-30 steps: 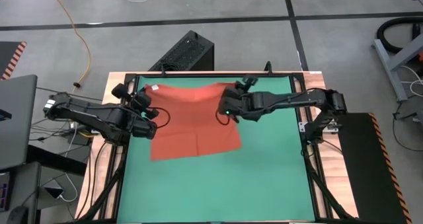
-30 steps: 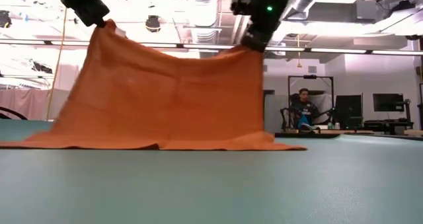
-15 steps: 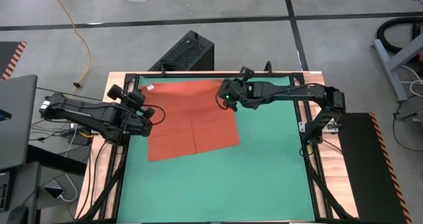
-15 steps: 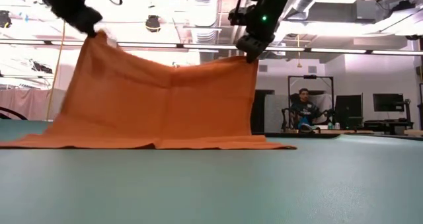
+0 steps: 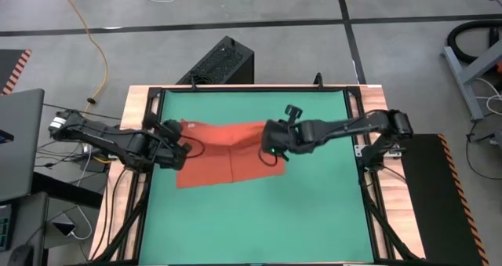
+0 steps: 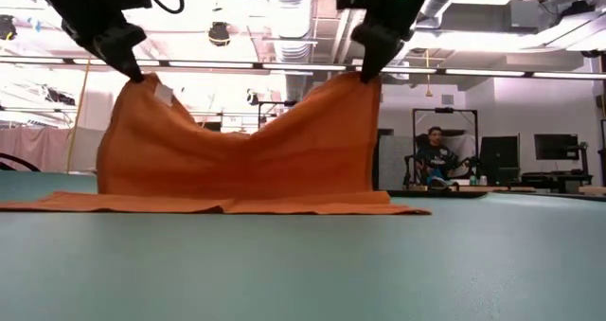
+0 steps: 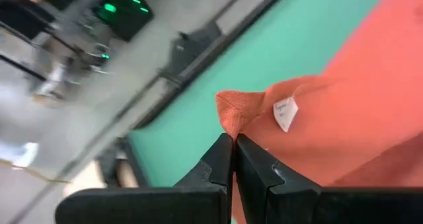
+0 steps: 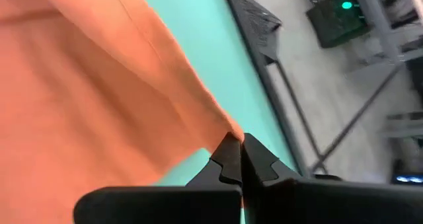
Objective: Roll towel
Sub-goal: Fold the orange towel
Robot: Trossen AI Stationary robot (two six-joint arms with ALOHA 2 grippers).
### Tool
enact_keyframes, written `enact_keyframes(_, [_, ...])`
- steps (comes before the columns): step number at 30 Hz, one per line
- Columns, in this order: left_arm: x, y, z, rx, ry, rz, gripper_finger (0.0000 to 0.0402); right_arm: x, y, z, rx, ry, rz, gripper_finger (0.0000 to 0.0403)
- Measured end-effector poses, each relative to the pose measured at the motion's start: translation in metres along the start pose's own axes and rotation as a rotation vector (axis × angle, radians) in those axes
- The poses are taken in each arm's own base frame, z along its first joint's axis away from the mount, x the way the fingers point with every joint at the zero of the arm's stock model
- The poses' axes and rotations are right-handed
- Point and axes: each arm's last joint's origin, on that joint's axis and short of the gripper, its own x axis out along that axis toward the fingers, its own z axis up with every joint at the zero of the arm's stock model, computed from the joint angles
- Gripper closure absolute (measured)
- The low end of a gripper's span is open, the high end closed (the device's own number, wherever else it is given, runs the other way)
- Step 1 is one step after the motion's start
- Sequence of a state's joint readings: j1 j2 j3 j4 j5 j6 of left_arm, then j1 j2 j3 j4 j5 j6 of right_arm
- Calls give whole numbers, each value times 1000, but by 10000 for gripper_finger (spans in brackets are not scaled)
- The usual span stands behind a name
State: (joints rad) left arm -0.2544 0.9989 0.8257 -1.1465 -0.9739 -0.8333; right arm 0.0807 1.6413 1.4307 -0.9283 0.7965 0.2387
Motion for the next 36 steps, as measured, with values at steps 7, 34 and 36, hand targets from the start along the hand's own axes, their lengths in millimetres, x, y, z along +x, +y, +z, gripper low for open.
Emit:
enact_keyframes(7, [-7,-7,-3,-36,13,-87,401,-6,30,-20,39,-9,44,398])
enact_keyframes(34, [-41,-28,-38,4,102,-406,401,-7,85,-76,-32,-82,116,397])
enact_keyframes(36, [-45,-29,-41,33,116,-437,401,-8,86,-75,-29,-86,122,397])
